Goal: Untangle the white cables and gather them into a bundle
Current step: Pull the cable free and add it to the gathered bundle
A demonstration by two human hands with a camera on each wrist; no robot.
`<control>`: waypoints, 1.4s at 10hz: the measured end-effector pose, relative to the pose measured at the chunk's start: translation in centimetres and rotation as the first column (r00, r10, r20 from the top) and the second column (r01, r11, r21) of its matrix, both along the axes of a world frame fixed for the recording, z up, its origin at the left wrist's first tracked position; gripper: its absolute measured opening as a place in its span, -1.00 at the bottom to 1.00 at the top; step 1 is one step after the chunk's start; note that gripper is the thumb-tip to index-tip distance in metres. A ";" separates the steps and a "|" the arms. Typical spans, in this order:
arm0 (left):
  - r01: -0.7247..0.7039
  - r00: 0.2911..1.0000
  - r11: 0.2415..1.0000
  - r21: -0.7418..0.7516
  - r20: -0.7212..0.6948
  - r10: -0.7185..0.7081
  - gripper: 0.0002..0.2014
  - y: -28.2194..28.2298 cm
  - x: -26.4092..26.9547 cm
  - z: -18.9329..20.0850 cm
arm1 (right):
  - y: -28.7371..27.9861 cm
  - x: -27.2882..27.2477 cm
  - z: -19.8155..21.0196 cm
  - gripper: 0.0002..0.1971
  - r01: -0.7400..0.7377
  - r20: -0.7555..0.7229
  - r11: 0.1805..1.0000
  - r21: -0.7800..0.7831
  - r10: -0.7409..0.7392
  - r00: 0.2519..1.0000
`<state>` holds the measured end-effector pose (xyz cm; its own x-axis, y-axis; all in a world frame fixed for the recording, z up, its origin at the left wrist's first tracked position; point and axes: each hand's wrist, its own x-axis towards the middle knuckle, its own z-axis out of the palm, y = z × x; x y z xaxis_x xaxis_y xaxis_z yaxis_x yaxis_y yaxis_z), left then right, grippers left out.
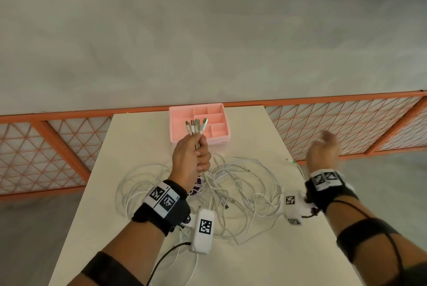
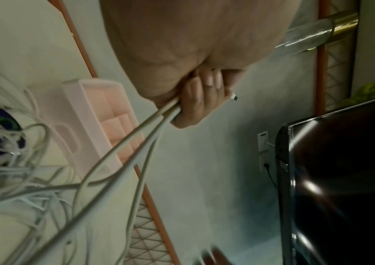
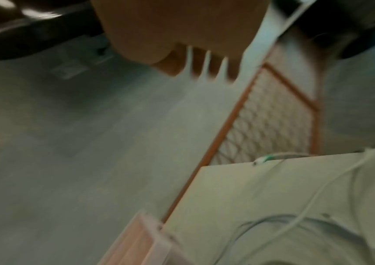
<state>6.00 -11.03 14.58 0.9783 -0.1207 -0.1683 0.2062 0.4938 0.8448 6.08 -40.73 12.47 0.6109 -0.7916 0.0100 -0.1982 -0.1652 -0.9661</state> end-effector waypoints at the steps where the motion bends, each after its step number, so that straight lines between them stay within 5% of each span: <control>1: 0.036 0.999 0.991 -0.133 -0.024 -0.039 -0.72 -1.4 0.3 1.2 | 7.1 -0.7 1.9 -0.77 -0.637 0.146 0.769 0.062 0.624 0.768; 2: 0.032 0.999 0.979 -0.201 -0.005 -0.034 -0.74 -2.5 0.3 2.3 | 12.9 -1.5 2.0 -0.76 -0.939 -0.003 0.339 0.063 0.941 0.339; 3: 0.005 1.000 0.973 -0.232 0.000 -0.005 -0.74 -1.7 0.6 2.7 | 15.2 -1.9 0.0 -0.88 -0.975 -0.238 0.223 -0.009 0.946 0.219; 4: -0.135 0.990 0.965 -0.225 0.001 0.139 -0.77 1.8 1.8 2.8 | 12.3 -1.9 -3.3 -0.60 -0.951 -0.476 0.284 -0.124 0.824 0.309; 6: -0.301 0.953 0.929 -0.217 -0.035 0.301 -0.76 8.0 3.9 2.4 | 0.6 -3.4 -8.1 -0.53 -0.866 -0.776 0.470 -0.171 0.477 0.412; 8: -0.358 0.933 0.907 -0.222 -0.065 0.353 -0.92 9.7 4.7 1.6 | -8.3 -5.5 -8.0 -0.59 -0.768 -0.855 0.598 -0.231 0.253 0.453; 10: -0.382 0.918 0.915 -0.131 -0.167 0.359 -0.77 7.6 4.2 -0.2 | -13.1 -5.4 -5.8 -0.57 -0.564 -0.767 0.645 -0.516 -0.054 0.640; 11: -0.325 0.931 0.943 -0.067 -0.197 0.306 -0.75 6.2 2.9 -2.0 | -14.3 -5.6 -6.8 -0.57 -0.541 -0.793 0.633 -0.554 -0.202 0.575; 12: -0.214 0.956 0.977 -0.019 -0.209 0.206 -0.72 4.8 1.1 -4.3 | -15.0 -6.2 -10.3 -0.69 -0.652 -0.893 0.622 -0.435 -0.207 0.399; 14: -0.073 0.966 0.997 0.016 -0.247 0.075 -0.74 3.2 -1.2 -7.3 | -17.4 -6.7 -21.1 -0.29 -0.839 -0.993 0.544 -0.020 -0.110 -0.047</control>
